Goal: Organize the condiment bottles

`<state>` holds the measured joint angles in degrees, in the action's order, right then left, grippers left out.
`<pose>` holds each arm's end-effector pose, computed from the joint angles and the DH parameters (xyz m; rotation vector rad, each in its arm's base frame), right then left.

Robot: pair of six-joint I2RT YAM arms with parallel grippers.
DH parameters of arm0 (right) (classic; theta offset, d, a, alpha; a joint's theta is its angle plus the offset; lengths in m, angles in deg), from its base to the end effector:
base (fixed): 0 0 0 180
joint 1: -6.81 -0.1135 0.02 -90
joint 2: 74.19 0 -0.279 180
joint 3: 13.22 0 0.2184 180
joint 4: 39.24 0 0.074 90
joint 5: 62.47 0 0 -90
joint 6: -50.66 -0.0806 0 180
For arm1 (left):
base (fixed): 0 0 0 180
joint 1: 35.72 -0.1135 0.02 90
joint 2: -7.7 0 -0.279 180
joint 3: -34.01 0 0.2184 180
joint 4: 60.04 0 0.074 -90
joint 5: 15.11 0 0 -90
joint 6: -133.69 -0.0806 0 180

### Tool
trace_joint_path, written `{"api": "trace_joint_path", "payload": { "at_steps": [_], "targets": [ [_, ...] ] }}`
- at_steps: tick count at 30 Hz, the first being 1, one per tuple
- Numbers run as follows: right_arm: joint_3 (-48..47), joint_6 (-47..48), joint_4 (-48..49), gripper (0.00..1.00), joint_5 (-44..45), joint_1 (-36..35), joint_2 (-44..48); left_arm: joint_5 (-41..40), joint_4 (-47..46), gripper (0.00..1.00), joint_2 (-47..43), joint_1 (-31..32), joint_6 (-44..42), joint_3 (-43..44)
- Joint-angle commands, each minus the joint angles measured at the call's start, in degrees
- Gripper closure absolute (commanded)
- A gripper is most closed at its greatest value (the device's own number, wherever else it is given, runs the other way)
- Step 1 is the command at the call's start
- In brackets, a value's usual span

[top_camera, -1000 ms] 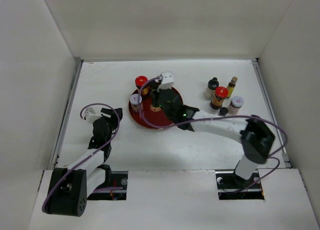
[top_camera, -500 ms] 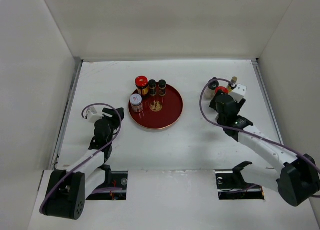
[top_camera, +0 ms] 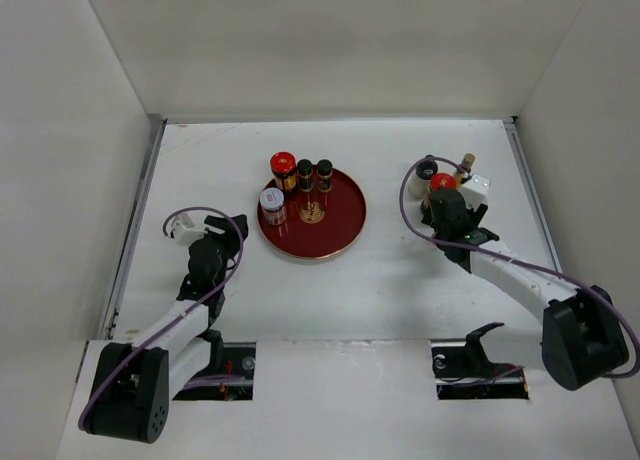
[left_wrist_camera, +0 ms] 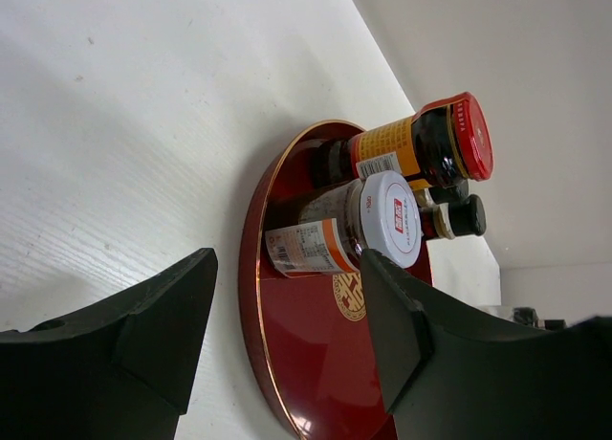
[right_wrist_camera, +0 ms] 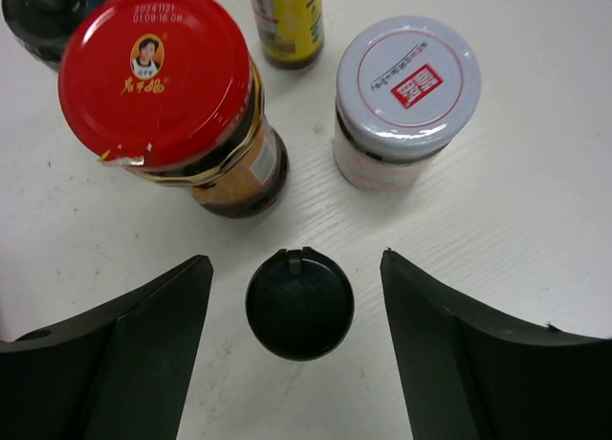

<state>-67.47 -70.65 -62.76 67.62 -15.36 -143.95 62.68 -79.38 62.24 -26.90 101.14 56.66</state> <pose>0.2412 0.0422 0.2314 0.5189 2.0157 -0.2284 0.1930 -0.0127 0.1922 -0.8934 1.5975 -0.6360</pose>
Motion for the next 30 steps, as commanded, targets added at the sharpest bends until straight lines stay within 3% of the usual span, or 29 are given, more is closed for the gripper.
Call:
{"api": "trace_joint_path", "payload": {
  "at_steps": [1, 6, 13, 17, 22, 30],
  "targets": [
    [-1.69, -1.82, 0.89, 0.26, -2.39, 0.33, -0.64, -0.1, -1.45, 0.4, -0.31, 0.36, -0.15, 0.16],
    [-2.83, -2.18, 1.42, 0.38, -2.31, 1.3, -4.07, 0.17, -1.36, 0.4, -0.66, 0.1, 0.03, -0.02],
    [-3.36, -1.82, 1.77, 0.63, 2.35, 0.52, -4.34, -0.01, -1.45, 0.4, -0.84, 0.1, -0.14, -0.11],
    [-3.53, -0.51, 1.33, 0.65, 3.15, -2.03, -0.3, -0.1, -1.45, 0.4, -0.23, 0.28, -0.15, -0.02],
    [-7.74, 1.25, 1.33, 0.65, 2.36, -10.63, 2.96, -0.8, -1.45, 0.4, -0.23, 0.36, -0.41, 0.24],
    [-21.26, 8.1, 13.1, 0.64, -5.63, -27.42, -13.62, -0.36, -1.19, 0.4, -0.31, -0.25, -0.41, 0.16]
  ]
}}
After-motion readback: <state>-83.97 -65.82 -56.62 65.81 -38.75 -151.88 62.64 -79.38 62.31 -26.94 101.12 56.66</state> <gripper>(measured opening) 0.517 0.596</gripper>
